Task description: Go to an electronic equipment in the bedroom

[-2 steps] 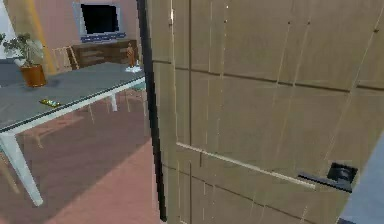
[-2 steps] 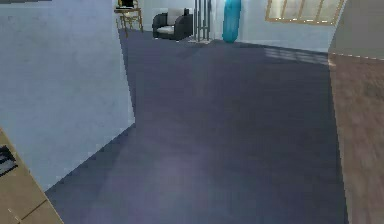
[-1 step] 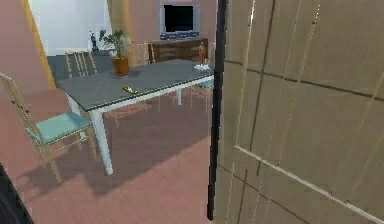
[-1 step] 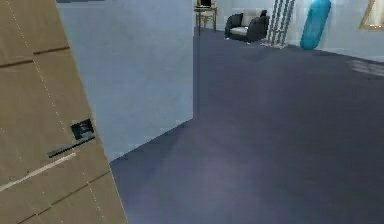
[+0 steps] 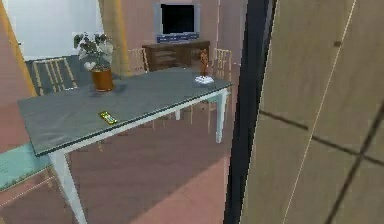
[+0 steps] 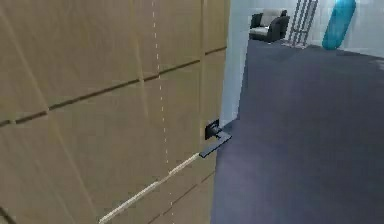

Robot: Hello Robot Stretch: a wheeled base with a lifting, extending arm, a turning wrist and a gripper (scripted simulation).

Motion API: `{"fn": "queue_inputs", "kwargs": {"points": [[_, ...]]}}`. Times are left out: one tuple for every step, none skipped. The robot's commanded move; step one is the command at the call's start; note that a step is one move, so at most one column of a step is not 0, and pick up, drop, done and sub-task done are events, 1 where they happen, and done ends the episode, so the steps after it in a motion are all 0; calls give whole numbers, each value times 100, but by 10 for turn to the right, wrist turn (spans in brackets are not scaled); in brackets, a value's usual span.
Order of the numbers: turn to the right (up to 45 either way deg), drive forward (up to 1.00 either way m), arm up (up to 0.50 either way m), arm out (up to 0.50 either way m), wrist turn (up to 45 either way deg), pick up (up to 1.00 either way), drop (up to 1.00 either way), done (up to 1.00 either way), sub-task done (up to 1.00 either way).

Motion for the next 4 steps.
{"fn": "queue_inputs", "kwargs": {"points": [[-390,0,0,0,0,0,0,0,0],[0,30,0,0,0,0,0,0,0],[450,0,0,0,0,0,0,0,0],[60,0,0,0,0,0,0,0,0]]}}
